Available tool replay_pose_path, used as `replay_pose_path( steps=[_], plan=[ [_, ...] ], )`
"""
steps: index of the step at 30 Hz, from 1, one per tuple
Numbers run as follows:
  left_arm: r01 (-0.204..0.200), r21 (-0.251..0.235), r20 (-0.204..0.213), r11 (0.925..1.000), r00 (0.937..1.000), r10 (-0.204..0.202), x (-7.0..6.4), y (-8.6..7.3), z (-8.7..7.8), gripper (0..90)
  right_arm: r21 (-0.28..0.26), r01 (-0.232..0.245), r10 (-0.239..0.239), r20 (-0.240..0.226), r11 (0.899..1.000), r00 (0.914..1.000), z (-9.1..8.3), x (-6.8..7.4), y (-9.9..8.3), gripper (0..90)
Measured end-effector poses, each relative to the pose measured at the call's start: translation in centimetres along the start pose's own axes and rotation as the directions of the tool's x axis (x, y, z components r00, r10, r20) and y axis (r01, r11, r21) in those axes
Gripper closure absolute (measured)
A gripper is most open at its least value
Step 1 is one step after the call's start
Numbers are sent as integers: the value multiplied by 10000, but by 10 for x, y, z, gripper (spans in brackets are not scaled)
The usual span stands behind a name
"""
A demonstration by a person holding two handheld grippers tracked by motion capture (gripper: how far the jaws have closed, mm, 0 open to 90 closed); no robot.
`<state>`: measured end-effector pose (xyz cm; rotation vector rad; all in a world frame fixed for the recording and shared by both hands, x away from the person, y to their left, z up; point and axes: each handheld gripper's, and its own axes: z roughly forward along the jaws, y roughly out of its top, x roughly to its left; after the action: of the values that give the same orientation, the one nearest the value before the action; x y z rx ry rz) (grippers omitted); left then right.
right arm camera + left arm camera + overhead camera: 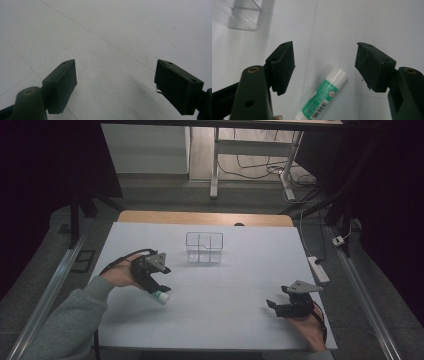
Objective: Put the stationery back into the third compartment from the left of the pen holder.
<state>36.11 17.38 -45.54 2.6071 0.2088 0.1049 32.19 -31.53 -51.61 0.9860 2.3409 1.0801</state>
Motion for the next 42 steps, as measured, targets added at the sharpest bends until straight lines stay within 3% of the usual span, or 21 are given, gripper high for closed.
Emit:
replay_pose_path(
  steps=[6, 11, 16, 23, 26, 35, 42],
  plan=[
    [-575, 476, 288, 9972, 9980, 562, -7, 0, 6, 318, -53, 11, -11, -43, 10000, 10000, 1, 0, 0, 175],
    [-795, 775, 450, 9938, 9961, 762, -8, -1, 12, 326, -64, 27, -27, -46, 10000, 10000, 0, 1, 0, 175],
    [-1223, 1381, 672, 9828, 9912, 1139, -7, -3, 19, 329, -107, 12, -13, -115, 9999, 9999, 1, 0, 0, 175],
    [-1429, 1928, 736, 9708, 9887, 1309, -6, -7, 29, 329, -92, 48, -49, -120, 9999, 9999, -1, 1, 0, 175],
    [-1659, 2166, 826, 9621, 9850, 1513, -7, -7, 35, 344, -86, 47, -48, -117, 10000, 9999, -1, 1, 0, 175],
    [-2224, 2578, 869, 9403, 9745, 2067, -10, -5, 44, 405, -74, 76, -76, -5, 9999, 10000, 0, 1, 0, 175],
    [-2405, 2784, 754, 9299, 9706, 2285, -9, -7, 47, 476, -41, 80, -80, -17, 10000, 10000, 0, 1, 0, 175]
  ],
)
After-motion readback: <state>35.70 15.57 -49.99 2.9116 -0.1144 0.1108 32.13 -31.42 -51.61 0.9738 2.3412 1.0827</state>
